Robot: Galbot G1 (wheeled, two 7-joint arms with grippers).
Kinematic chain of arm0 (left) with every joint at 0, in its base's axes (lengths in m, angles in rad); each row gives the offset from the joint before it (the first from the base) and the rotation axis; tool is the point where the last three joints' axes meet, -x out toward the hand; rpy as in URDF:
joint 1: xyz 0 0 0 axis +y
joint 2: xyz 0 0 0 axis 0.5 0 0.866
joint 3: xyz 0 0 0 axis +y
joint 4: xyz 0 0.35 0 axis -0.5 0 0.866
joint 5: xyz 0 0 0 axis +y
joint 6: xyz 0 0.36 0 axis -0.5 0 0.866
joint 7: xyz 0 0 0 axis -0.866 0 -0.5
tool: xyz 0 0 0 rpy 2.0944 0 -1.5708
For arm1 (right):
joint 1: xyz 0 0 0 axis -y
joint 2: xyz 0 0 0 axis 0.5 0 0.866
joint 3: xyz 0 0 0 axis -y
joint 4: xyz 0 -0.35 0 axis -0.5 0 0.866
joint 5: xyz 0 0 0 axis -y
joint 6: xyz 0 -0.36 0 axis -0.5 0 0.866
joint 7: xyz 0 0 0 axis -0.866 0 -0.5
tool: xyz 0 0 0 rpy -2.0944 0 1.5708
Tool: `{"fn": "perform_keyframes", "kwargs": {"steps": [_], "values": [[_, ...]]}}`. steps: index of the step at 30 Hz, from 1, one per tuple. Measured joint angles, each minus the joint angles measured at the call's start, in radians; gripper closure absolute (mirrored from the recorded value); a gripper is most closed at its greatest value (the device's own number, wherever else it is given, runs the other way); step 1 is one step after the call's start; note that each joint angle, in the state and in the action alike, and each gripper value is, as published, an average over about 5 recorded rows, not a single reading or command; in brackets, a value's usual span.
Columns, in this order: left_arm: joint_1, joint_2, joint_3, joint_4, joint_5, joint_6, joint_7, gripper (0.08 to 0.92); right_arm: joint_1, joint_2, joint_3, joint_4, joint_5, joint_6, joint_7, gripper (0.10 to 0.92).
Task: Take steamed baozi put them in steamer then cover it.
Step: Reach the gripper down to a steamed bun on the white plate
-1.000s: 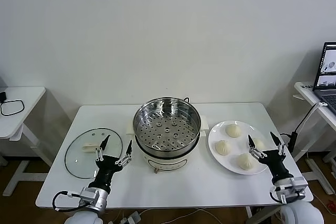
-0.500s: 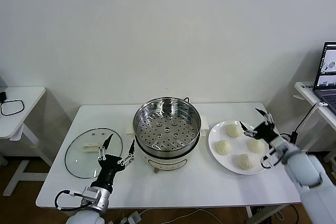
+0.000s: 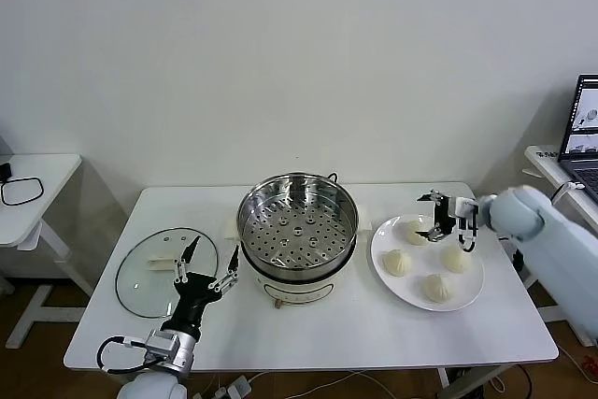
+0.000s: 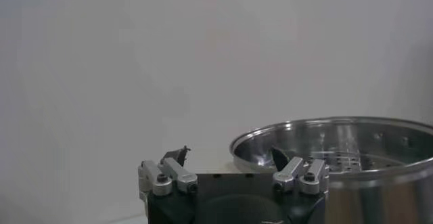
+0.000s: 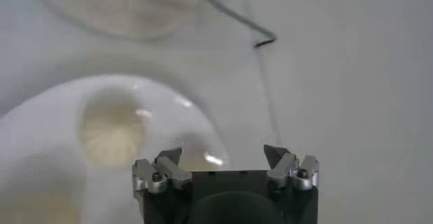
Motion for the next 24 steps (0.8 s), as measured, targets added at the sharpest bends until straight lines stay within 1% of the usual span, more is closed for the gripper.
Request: {"fn": "perform_keyframes", "kwargs": {"steps": [4,9,24], "values": [[0.000,-0.001,-0.004,-0.001,-0.001,0.000,0.001,0.177,0.072,0.038,-0.070,-0.083,-0.029,0.004,-0.066,0.203],[0.000,-0.003,-0.009,-0.001,-0.002,0.000,0.008,0.177,0.128,0.095,-0.117,-0.182,-0.064,0.009,-0.109,0.203],[0.004,-0.006,-0.019,-0.002,-0.006,-0.006,0.019,0.177,0.173,0.245,-0.149,-0.409,-0.157,0.033,-0.129,0.203]]}}
